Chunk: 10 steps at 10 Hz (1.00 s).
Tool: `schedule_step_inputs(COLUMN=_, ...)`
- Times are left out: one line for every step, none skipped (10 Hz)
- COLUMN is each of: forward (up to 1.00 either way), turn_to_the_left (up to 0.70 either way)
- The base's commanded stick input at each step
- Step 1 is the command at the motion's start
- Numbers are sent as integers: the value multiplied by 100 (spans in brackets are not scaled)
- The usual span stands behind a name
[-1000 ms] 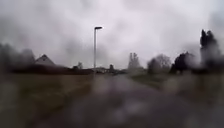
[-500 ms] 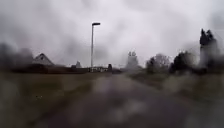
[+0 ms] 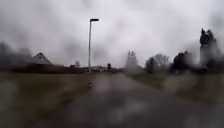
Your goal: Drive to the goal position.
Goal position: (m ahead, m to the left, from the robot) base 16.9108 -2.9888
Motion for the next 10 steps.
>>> schedule_step_inputs(forward=100, turn_to_the_left=0)
schedule_step_inputs(forward=100, turn_to_the_left=0)
schedule_step_inputs(forward=100, turn_to_the_left=0)
schedule_step_inputs(forward=100, turn_to_the_left=-5)
schedule_step_inputs(forward=100, turn_to_the_left=-31)
schedule_step_inputs(forward=100, turn_to_the_left=-40)
schedule_step_inputs(forward=100, turn_to_the_left=-40)
schedule_step_inputs(forward=100, turn_to_the_left=0)
schedule_step_inputs(forward=100, turn_to_the_left=0)
schedule_step_inputs(forward=100, turn_to_the_left=0)
